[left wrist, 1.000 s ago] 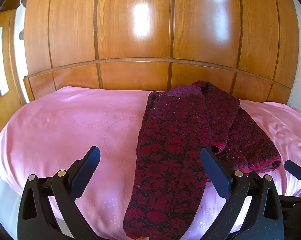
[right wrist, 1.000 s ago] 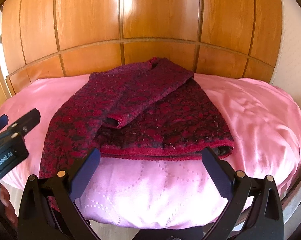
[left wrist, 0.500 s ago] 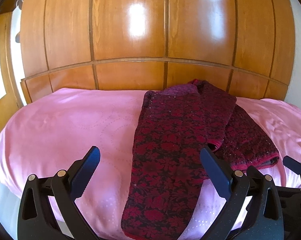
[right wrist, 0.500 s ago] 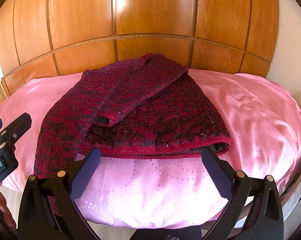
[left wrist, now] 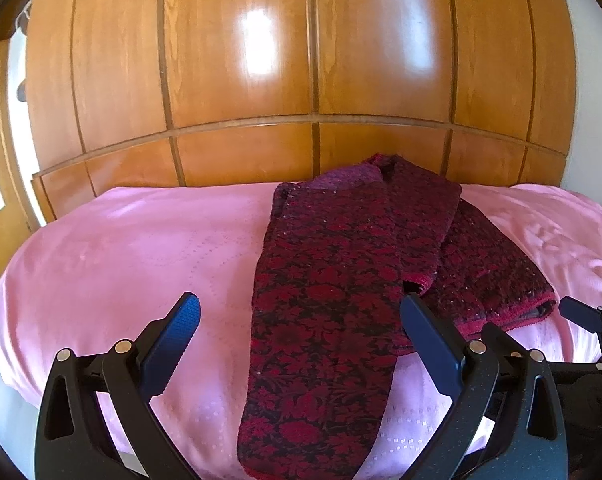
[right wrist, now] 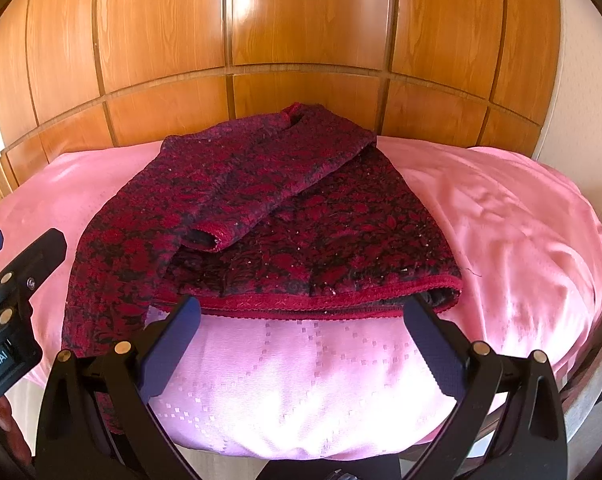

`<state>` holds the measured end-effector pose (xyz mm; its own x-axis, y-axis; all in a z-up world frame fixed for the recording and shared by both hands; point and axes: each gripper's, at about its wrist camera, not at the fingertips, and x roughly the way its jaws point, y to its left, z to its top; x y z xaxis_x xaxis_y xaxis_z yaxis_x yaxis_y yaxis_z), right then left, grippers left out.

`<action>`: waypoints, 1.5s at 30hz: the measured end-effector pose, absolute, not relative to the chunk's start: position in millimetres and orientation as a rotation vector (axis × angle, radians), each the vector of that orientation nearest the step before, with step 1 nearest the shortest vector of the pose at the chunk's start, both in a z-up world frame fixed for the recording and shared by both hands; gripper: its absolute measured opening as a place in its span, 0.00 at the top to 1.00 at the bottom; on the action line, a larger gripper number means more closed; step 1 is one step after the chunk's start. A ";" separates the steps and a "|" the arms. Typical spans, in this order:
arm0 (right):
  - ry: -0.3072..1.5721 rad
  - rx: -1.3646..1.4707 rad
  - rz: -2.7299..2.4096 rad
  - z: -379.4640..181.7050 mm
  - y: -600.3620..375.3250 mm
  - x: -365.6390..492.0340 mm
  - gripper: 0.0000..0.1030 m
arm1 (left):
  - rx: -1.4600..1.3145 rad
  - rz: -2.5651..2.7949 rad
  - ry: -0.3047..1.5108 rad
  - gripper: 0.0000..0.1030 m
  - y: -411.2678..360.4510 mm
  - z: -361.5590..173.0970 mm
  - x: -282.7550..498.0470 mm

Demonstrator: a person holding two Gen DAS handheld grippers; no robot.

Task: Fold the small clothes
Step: 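Approach the bunched red sweater with both grippers open, then grasp the sweater edges with both grippers and lift it off the bed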

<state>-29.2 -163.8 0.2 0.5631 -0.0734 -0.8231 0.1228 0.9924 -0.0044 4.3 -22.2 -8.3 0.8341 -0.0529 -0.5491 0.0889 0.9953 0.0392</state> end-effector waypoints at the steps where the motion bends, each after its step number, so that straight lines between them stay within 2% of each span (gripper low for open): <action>1: 0.968 0.058 -0.117 -0.3 -164.6 -29.0 0.02 | 0.068 -0.080 0.587 0.04 -21.7 -9.2 6.3; 7: 1.004 0.161 -0.125 -10.7 -195.8 -19.9 0.02 | 0.129 -0.161 0.651 0.04 -23.0 -22.4 19.3; 9: 1.005 0.198 -0.121 -11.3 -211.2 -14.0 0.09 | 0.156 -0.218 0.676 0.04 -27.8 -28.9 21.1; 11: 1.013 0.233 -0.091 -11.0 -220.4 -4.9 0.23 | 0.186 -0.282 0.708 0.04 -36.5 -37.6 22.8; 13: 1.025 0.282 -0.040 -12.0 -228.3 8.9 0.30 | 0.216 -0.311 0.723 0.06 -44.8 -44.9 23.4; 14: 1.036 0.316 -0.006 -13.5 -230.3 16.0 0.34 | 0.245 -0.318 0.733 0.11 -50.9 -52.2 24.9; 15: 1.052 0.356 0.034 -16.0 -231.0 23.9 0.36 | 0.267 -0.318 0.748 0.21 -54.2 -57.5 27.2; 19: 1.109 0.449 0.159 -31.8 -219.1 62.1 0.38 | 0.295 -0.290 0.822 0.34 -54.4 -80.8 40.2; 22: 1.183 0.475 0.227 -54.3 -200.8 89.1 0.40 | 0.243 -0.300 0.817 0.55 -45.7 -79.4 41.8; 23: 1.210 0.477 0.250 -62.7 -194.4 96.7 0.46 | 0.198 -0.315 0.811 0.66 -38.5 -73.9 41.5; 24: 1.231 0.470 0.272 -69.4 -187.3 102.2 0.48 | 0.160 -0.324 0.809 0.71 -31.6 -68.6 42.6; 25: 1.243 0.433 0.281 -73.4 -179.0 107.0 0.52 | 0.110 -0.338 0.809 0.73 -23.0 -62.6 44.4; 27: 1.229 0.352 0.265 -71.0 -172.2 110.2 0.67 | -0.003 -0.367 0.804 0.76 -4.9 -49.9 50.6; 28: 1.215 0.342 0.266 -66.4 -174.5 110.5 0.83 | -0.060 -0.376 0.797 0.76 5.5 -42.2 53.6; 29: 1.194 0.352 0.273 -59.7 -180.8 109.3 0.88 | -0.109 -0.376 0.787 0.77 16.6 -33.8 57.7; 37: 0.953 0.282 0.048 16.8 -281.0 96.6 0.90 | -0.258 -0.234 0.677 0.79 97.3 15.6 122.5; 45: 0.941 0.517 -0.273 8.6 -430.3 122.0 0.90 | -0.319 0.047 0.718 0.79 173.2 7.8 237.4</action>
<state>122.0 -430.3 8.6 0.5670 -0.0012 -0.8237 0.4397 0.8461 0.3015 237.4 173.2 7.8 0.7541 -0.0665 -0.6534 -0.1514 0.9505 -0.2714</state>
